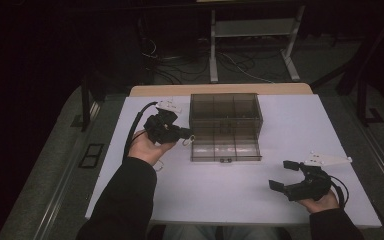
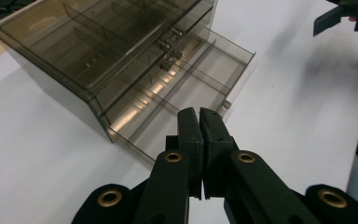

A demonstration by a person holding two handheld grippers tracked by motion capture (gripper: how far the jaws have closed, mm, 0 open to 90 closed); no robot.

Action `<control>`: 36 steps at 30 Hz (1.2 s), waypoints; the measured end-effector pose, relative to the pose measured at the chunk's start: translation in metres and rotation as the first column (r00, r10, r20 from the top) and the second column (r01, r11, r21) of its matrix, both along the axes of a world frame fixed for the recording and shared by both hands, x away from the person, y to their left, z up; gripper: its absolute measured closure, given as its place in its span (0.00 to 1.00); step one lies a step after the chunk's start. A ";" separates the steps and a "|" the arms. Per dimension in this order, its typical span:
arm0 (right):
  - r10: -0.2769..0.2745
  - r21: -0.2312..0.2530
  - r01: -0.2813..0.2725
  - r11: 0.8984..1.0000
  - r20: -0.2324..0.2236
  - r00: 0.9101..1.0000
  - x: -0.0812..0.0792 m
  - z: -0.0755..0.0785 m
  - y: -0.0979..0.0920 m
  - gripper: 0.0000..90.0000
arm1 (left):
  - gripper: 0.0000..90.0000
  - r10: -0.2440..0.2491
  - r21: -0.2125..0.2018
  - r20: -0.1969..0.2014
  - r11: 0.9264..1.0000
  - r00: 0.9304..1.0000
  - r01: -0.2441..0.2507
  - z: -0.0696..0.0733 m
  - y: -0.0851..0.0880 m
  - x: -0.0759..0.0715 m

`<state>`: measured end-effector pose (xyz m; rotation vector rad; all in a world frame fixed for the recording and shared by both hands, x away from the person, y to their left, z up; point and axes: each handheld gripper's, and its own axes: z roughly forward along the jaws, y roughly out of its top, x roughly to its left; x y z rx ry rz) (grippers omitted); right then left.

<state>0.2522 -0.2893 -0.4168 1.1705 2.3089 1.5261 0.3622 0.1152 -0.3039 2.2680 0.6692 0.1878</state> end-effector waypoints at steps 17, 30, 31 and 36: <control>-0.001 -0.005 0.001 1.000 0.005 1.000 0.001 -0.001 0.001 0.00 | 0.98 0.015 -0.005 0.057 1.000 0.998 -0.015 -0.017 -0.029 0.016; 0.005 -0.010 -0.005 1.000 0.005 1.000 0.002 -0.001 0.001 0.00 | 0.98 0.007 -0.025 0.045 1.000 0.999 -0.006 -0.037 -0.043 0.025; 0.008 -0.015 -0.008 1.000 0.004 1.000 0.002 -0.001 0.001 0.00 | 0.98 0.008 -0.025 0.045 1.000 0.999 -0.007 -0.037 -0.043 0.025; 0.010 -0.015 -0.010 1.000 0.006 1.000 0.001 -0.001 0.001 0.00 | 0.98 0.011 -0.027 0.021 1.000 1.000 -0.010 -0.048 -0.044 0.028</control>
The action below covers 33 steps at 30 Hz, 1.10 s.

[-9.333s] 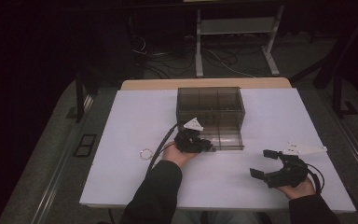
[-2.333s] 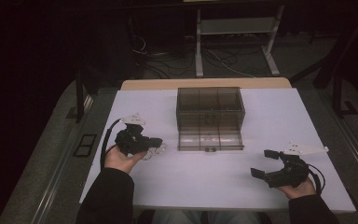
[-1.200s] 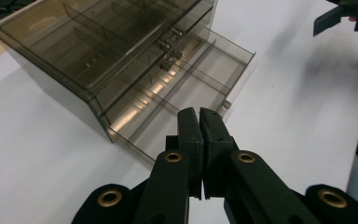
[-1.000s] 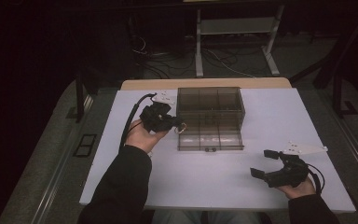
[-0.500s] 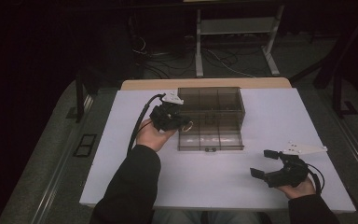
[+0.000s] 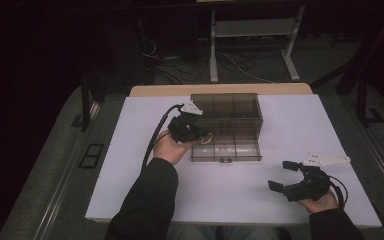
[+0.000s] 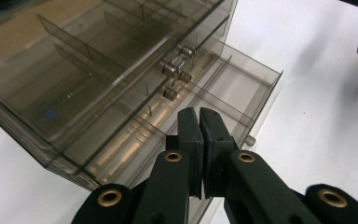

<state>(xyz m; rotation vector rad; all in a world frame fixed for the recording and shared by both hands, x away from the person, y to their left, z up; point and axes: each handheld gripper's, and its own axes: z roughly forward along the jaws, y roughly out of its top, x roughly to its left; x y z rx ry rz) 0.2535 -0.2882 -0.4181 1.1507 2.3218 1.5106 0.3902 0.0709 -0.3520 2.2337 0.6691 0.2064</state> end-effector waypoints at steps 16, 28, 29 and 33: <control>0.002 -0.004 -0.002 1.000 -0.001 1.000 0.000 0.000 0.000 0.00 | 0.98 -0.010 0.005 -0.086 1.000 0.996 0.010 -0.031 -0.005 0.005; 0.002 -0.006 -0.002 1.000 0.000 1.000 0.000 0.000 0.000 0.00 | 0.97 0.030 -0.008 -0.158 0.999 0.987 -0.032 -0.050 0.002 0.016; 0.002 -0.006 -0.002 1.000 0.000 1.000 0.000 0.000 0.000 0.00 | 0.97 0.028 -0.005 -0.152 1.000 0.988 -0.030 -0.050 0.002 0.017; 0.001 -0.005 -0.001 1.000 0.001 1.000 0.000 0.000 -0.001 0.00 | 0.97 0.039 -0.004 -0.154 0.999 0.987 -0.040 -0.052 0.002 0.018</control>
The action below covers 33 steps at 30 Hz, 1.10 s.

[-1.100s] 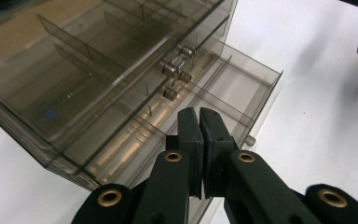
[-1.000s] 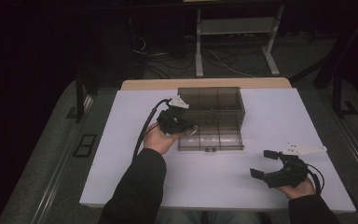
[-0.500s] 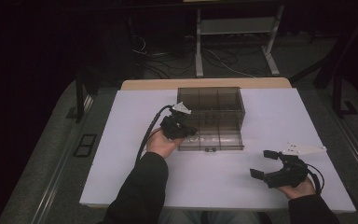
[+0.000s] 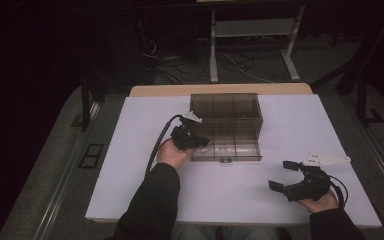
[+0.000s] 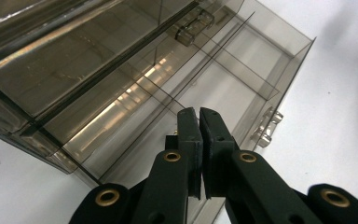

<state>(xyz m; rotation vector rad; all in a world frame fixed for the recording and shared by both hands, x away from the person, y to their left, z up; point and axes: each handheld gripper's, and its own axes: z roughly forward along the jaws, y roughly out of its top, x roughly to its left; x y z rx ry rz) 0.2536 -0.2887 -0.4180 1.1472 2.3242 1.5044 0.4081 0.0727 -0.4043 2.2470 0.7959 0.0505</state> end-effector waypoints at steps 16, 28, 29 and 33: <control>0.001 -0.002 -0.001 1.000 -0.003 1.000 0.000 0.000 0.001 0.00 | 0.69 0.007 0.020 0.004 1.000 1.000 -0.007 0.008 0.010 -0.003; -0.001 0.000 0.001 1.000 -0.003 1.000 0.000 0.000 0.001 0.00 | 0.41 -0.028 -0.012 0.050 1.000 0.998 0.029 0.031 0.026 -0.015; -0.002 0.000 0.002 1.000 -0.004 1.000 0.000 0.000 0.001 0.00 | 0.40 -0.032 -0.005 0.055 0.999 0.998 0.032 0.032 0.027 -0.016; -0.001 -0.001 0.001 1.000 -0.004 1.000 0.000 0.000 0.000 0.00 | 0.34 -0.028 -0.018 0.061 0.999 0.998 0.030 0.039 0.034 -0.019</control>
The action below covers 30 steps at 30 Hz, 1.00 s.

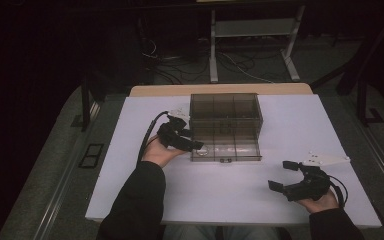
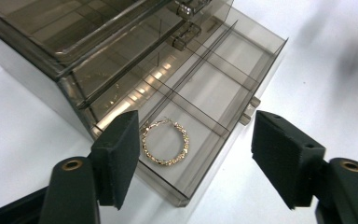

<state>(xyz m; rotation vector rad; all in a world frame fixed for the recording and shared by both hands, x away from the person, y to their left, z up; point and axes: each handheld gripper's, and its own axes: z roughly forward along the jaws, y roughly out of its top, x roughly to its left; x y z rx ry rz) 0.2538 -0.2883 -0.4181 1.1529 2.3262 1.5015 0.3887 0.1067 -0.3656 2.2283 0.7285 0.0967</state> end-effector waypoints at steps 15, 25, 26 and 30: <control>-0.002 0.002 0.002 1.000 0.001 1.000 0.000 0.000 0.000 0.00 | 0.01 0.037 -0.016 -0.001 0.999 0.999 -0.037 0.008 0.023 -0.009; -0.004 0.002 0.004 1.000 0.000 1.000 0.000 0.000 0.001 0.00 | 0.00 0.063 -0.031 0.020 0.998 0.998 -0.062 0.012 0.043 -0.018; -0.004 0.002 0.004 1.000 0.002 1.000 0.000 0.000 0.001 0.00 | 0.00 0.063 -0.034 0.026 0.997 0.998 -0.063 0.012 0.045 -0.019; -0.005 0.002 0.005 1.000 0.001 1.000 0.000 0.000 0.000 0.00 | 0.00 0.062 -0.041 0.041 0.997 0.997 -0.060 0.010 0.053 -0.024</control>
